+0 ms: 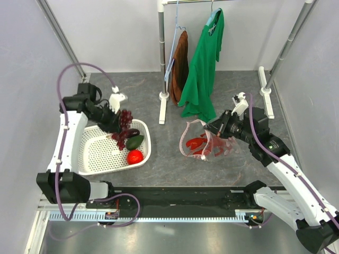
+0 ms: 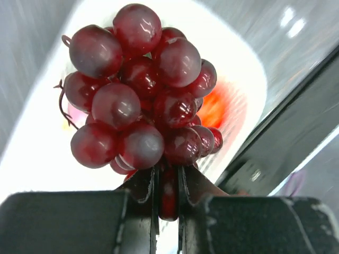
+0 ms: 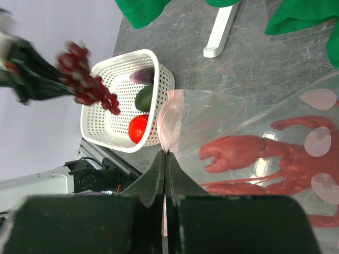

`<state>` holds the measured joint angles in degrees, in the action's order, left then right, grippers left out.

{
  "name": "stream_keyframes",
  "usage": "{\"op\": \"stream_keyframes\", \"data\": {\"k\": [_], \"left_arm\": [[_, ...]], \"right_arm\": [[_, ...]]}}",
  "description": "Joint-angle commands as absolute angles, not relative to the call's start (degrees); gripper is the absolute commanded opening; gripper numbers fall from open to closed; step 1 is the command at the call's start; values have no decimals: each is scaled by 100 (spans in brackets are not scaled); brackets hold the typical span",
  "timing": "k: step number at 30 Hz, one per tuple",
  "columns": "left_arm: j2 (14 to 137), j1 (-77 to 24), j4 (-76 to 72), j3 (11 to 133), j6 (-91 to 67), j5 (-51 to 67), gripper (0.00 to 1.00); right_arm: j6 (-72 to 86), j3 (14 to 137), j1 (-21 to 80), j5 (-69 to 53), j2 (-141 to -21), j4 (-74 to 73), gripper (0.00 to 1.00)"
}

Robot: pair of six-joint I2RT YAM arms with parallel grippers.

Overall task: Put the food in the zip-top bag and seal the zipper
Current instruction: Pick up the fake fruit from the bin, then place the fake fruit in the zipper food storage bag.

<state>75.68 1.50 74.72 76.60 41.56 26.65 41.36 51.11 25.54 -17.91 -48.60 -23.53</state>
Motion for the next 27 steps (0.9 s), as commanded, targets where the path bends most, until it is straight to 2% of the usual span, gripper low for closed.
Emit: {"op": "stream_keyframes", "data": {"k": [1,3,6,10,13,20,27], "left_arm": [[7356,-130,7745,8998,3326,5139,2],[7348,-516,7106,9358,2911,5667,2],[7199,-1369,6015,9396,1962,5731,2],[6812,-2327,3453,8782,540,5204,2],[6706,-2960,2430,8342,291,4756,2],[6917,-4033,1135,7577,97,3834,2],[7233,-4104,801,7296,-173,3324,2]], "right_arm": [[4201,5150,2531,-1854,-4869,-2048,0],[4192,5221,2531,-1854,-4887,-2057,0],[4218,5291,2540,-1846,-4895,-2048,0],[4508,5335,2514,-2039,-4948,-2039,0],[4631,5431,2496,-2100,-5027,-2039,0],[5124,5721,2452,-2407,-5300,-1758,0],[5265,5880,2435,-2662,-5274,-1653,0]]}}
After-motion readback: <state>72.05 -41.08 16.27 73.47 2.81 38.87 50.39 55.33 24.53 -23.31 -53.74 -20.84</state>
